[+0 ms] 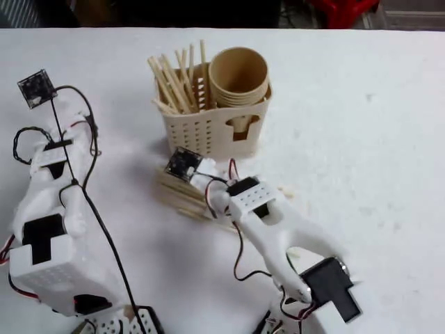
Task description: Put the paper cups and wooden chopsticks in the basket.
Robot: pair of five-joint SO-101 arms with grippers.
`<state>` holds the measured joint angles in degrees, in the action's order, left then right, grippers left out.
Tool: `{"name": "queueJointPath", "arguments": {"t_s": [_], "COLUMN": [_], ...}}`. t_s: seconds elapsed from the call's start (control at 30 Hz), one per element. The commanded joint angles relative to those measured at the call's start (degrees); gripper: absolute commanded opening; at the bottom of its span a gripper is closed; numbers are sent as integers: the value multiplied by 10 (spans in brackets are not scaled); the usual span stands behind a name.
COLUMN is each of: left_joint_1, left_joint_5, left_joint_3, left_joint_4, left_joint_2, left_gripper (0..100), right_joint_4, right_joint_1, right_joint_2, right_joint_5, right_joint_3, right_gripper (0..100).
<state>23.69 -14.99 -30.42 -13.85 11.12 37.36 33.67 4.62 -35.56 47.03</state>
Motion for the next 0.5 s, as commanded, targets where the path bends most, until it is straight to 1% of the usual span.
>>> {"name": "queueJointPath", "arguments": {"t_s": [0.0, 0.17, 0.3, 0.47], "left_joint_1": [-6, -6, -6, -6], "left_joint_5": [4, 4, 4, 4], "left_joint_3": [18, 20, 21, 22], "left_joint_4": [-4, -4, -4, -4], "left_joint_2": [-9, -9, -9, -8], "left_gripper": [91, 91, 91, 91], "right_joint_4": [3, 20, 29, 30], "right_joint_1": [7, 3, -7, -4], "right_joint_2": [-1, 45, 136, 270], "right_joint_5": [-13, -11, 9, 9], "right_joint_3": [-11, -4, 29, 86], "right_gripper": [19, 16, 16, 16]}}
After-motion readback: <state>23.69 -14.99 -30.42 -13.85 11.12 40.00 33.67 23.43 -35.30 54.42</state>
